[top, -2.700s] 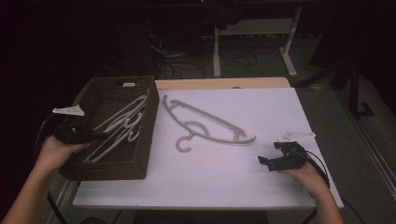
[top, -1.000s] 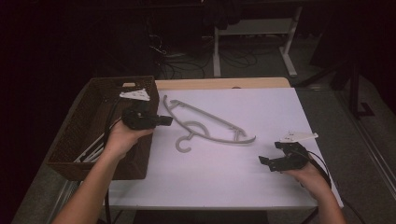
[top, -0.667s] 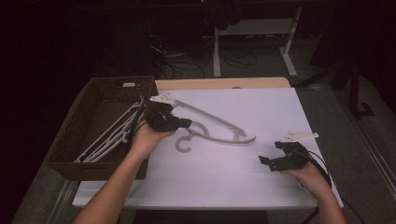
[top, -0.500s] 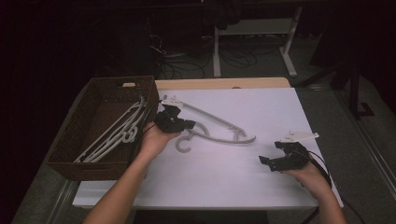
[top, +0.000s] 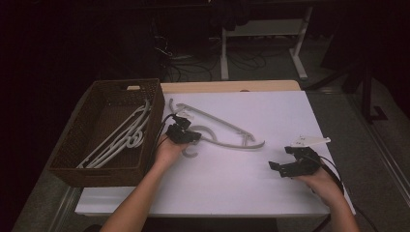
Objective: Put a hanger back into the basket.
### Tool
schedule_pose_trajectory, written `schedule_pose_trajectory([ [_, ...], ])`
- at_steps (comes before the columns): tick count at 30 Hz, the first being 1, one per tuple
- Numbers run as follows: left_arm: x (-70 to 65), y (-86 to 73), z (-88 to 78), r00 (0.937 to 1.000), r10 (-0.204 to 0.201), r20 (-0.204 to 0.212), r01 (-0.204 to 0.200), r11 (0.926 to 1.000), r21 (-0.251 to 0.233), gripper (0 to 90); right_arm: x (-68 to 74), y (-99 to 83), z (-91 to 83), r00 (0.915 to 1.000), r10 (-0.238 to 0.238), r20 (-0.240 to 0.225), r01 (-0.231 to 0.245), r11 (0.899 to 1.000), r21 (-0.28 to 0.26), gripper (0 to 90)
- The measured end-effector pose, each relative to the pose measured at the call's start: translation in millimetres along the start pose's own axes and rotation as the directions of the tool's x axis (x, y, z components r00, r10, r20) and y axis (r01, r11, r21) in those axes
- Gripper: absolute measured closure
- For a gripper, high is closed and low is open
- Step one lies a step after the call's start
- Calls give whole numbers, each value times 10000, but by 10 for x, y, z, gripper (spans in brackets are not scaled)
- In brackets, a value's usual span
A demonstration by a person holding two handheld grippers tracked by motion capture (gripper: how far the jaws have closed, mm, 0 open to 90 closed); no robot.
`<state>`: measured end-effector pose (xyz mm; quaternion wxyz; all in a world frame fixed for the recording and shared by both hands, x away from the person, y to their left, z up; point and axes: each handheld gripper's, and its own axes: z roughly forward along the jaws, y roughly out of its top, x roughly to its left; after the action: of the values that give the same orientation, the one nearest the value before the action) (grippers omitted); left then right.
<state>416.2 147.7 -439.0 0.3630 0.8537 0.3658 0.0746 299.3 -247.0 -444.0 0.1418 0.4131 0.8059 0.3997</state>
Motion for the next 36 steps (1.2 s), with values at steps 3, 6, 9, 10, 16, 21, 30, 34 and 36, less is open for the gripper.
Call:
schedule_pose_trajectory([
  [3,20,-19,25,9998,28,-211,-26,10000,64,900,3,-1,6,10000,-14,-3,14,10000,29,107],
  [6,46,-25,30,9992,50,-392,-46,9999,116,900,5,0,8,10000,-23,-2,23,10000,31,107],
  [9,72,-48,61,9982,-13,-601,32,9995,324,900,6,-2,6,10000,-13,2,13,10000,34,107],
  [10,78,-56,72,9979,6,-647,22,9991,432,900,6,-2,6,10000,-8,0,8,10000,29,107],
  [16,-3,-79,93,9999,148,32,-150,9986,517,900,5,0,9,10000,-52,1,52,10000,24,107],
  [21,-164,-86,113,9955,447,838,-509,9960,736,900,11,6,10,10000,-59,-14,59,10000,22,108],
  [30,-512,-83,177,9782,985,1830,-1170,9887,933,900,21,15,22,9999,-104,-27,105,9999,50,108],
  [34,-696,-72,228,9658,1302,2243,-1550,9832,966,900,22,17,24,9999,-113,-34,113,9999,45,108],
  [36,-777,-68,254,9589,1442,2445,-1712,9809,929,900,23,17,25,9999,-132,-36,133,9999,58,108],
])
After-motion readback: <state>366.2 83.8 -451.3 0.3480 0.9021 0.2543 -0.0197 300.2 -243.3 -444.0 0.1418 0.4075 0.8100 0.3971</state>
